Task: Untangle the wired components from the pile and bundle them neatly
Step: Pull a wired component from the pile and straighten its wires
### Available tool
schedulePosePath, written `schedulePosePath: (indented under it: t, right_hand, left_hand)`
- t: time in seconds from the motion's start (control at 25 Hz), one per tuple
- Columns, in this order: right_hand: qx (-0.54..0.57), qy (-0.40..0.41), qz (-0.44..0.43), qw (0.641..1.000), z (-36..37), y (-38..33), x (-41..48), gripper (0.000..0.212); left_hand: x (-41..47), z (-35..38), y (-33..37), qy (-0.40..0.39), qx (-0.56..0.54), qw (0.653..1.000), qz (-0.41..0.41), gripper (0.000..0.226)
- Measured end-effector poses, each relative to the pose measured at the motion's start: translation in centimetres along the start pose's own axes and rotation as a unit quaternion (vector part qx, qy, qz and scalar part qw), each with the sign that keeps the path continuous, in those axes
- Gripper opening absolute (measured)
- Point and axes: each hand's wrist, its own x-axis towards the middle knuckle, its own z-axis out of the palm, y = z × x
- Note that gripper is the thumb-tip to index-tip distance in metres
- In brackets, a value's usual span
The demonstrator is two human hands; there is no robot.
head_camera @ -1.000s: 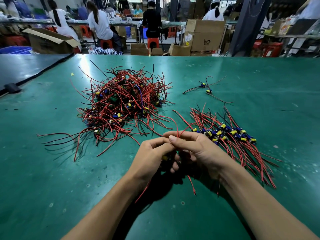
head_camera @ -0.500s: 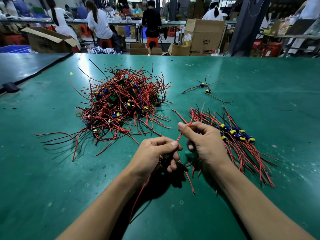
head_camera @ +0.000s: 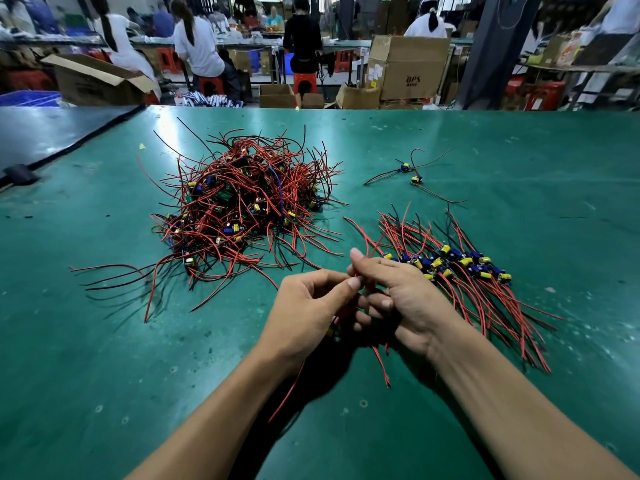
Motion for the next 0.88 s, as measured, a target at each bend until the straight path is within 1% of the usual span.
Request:
schedulePosePath:
  t: [0.08, 0.12, 0.24, 0.28, 0.32, 0.4, 0.48, 0.56, 0.64, 0.72, 0.8, 0.88]
  right_hand:
    - [0.013, 0.001, 0.01, 1.0, 0.1, -0.2, 0.0, 0.031]
    - [0.025, 0.009, 0.001, 1.0, 0.1, -0.4, 0.1, 0.031]
    - [0.064, 0.056, -0.069, 0.994, -0.2, -0.9, 0.2, 0.029]
    - [0.073, 0.064, -0.079, 0.992, -0.3, -1.0, 0.2, 0.027]
    - [0.088, 0.062, -0.071, 0.992, -0.3, -1.2, 0.1, 0.026]
    - [0.153, 0.032, -0.005, 0.988, -0.4, -1.6, 0.0, 0.025]
    - [0.238, -0.01, 0.06, 0.97, -0.7, -2.0, 0.0, 0.025]
    - [0.306, -0.042, 0.092, 0.947, -0.8, -2.1, -0.1, 0.024]
    - [0.347, -0.06, 0.109, 0.93, -0.8, -1.8, 0.0, 0.025]
    - [0.344, -0.054, 0.11, 0.931, -0.7, -1.6, 0.1, 0.022]
    - [0.306, -0.041, 0.085, 0.947, -0.6, -1.5, 0.2, 0.019]
    - [0.25, -0.05, 0.047, 0.966, -0.5, -1.2, 0.3, 0.023]
  left_hand:
    - [0.1, -0.1, 0.0, 0.001, -0.023, 1.0, -0.008, 0.012]
    - [0.1, -0.1, -0.1, -0.001, -0.033, 0.999, -0.014, 0.012]
    - [0.0, 0.0, -0.2, -0.014, -0.041, 0.999, -0.025, 0.009]
    - [-0.1, 0.0, -0.3, -0.016, -0.038, 0.999, -0.024, 0.009]
    - [-0.1, -0.1, -0.3, -0.018, -0.036, 0.999, -0.021, 0.009]
    - [-0.1, -0.2, -0.3, -0.021, -0.039, 0.999, -0.019, 0.009]
    - [-0.1, -0.3, -0.1, -0.022, -0.053, 0.998, -0.022, 0.009]
    - [-0.1, -0.4, 0.0, -0.024, -0.057, 0.998, -0.027, 0.01]
    - [-0.1, -0.4, 0.0, -0.026, -0.061, 0.997, -0.033, 0.009]
    - [0.0, -0.5, 0.1, -0.021, -0.077, 0.996, -0.047, 0.009]
    - [0.1, -0.5, 0.1, -0.014, -0.077, 0.995, -0.058, 0.01]
    - [0.3, -0.4, 0.1, 0.0, -0.054, 0.997, -0.059, 0.011]
